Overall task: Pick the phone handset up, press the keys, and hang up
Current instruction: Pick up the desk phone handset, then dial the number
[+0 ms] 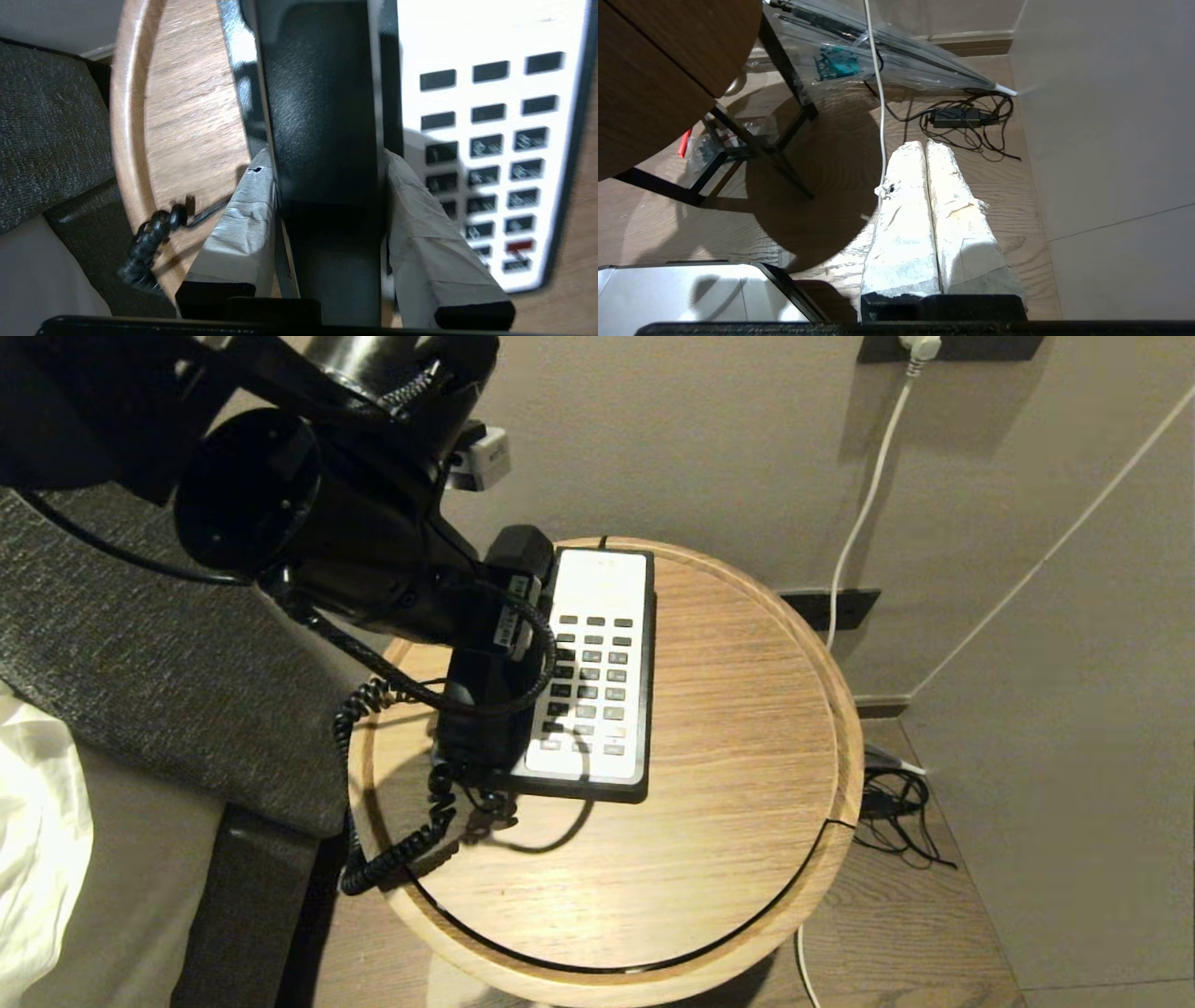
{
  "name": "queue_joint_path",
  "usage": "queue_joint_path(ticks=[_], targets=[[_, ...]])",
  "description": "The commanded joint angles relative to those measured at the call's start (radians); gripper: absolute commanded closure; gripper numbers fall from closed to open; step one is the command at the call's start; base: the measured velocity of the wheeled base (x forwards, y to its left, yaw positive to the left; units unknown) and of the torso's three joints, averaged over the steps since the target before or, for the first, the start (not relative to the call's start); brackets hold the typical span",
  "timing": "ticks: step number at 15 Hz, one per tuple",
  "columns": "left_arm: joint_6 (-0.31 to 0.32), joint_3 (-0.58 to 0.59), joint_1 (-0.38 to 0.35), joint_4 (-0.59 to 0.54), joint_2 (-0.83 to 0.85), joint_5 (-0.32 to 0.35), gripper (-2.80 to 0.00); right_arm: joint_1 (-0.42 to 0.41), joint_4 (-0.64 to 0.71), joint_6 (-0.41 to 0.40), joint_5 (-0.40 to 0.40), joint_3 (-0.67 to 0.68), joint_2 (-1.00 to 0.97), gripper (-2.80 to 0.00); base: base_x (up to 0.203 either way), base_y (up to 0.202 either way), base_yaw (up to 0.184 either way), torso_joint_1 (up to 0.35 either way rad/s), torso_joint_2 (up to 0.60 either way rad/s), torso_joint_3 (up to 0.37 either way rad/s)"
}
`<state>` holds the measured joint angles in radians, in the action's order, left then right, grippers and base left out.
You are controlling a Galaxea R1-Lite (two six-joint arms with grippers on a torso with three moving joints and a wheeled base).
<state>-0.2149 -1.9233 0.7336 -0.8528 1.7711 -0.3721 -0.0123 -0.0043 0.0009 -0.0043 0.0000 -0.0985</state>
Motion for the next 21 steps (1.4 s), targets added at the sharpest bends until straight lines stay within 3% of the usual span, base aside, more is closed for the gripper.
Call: queue_joint_path(ticks=[1, 5, 9, 11, 13, 15, 16, 19, 21], targets=[[-0.001, 0.001, 0.004, -0.010, -0.050, -0.002, 0.00, 0.000, 0.000, 0.001, 0.000, 0.000, 0.000, 0.00, 0.000, 0.000, 0.000, 0.000, 0.00, 0.000], [-0.004, 0.029, 0.010, -0.017, -0.229, 0.002, 0.00, 0.000, 0.001, -0.016, 0.001, 0.000, 0.000, 0.00, 0.000, 0.000, 0.000, 0.000, 0.00, 0.000], [-0.047, 0.115, 0.026, -0.035, -0.500, 0.054, 0.00, 0.000, 0.039, 0.009, -0.006, -0.065, 0.000, 0.00, 0.000, 0.000, 0.000, 0.000, 0.00, 0.000], [-0.061, 0.205, 0.017, -0.063, -0.639, 0.072, 0.00, 0.000, 0.182, 0.068, 0.007, -0.277, -0.002, 0.00, 0.000, 0.000, 0.000, 0.000, 0.00, 0.000], [-0.065, 0.366, -0.005, -0.071, -0.780, 0.110, 0.00, 0.000, 0.430, 0.129, 0.051, -0.640, -0.069, 0.00, 0.000, 0.000, 0.000, 0.000, 0.00, 0.000], [-0.075, 0.458, -0.046, -0.073, -0.884, 0.200, 0.00, 0.000, 0.610, 0.211, 0.085, -0.955, -0.251, 0.00, 0.000, 0.000, 0.000, 0.000, 0.00, 0.000], [-0.097, 0.471, -0.063, -0.074, -0.907, 0.250, 0.00, 0.000, 0.671, 0.241, 0.098, -1.056, -0.385, 0.00, 0.000, 0.000, 0.000, 0.000, 0.00, 0.000], [-0.093, 0.421, -0.066, -0.074, -0.893, 0.249, 0.00, 0.001, 0.800, 0.285, 0.151, -1.221, -0.730, 0.00, 0.000, 0.000, 0.000, 0.000, 0.00, 0.000], [-0.098, 0.408, -0.066, -0.076, -0.881, 0.253, 0.00, 0.001, 0.865, 0.311, 0.192, -1.279, -0.862, 0.00, 0.000, 0.000, 0.000, 0.000, 0.00, 0.000]])
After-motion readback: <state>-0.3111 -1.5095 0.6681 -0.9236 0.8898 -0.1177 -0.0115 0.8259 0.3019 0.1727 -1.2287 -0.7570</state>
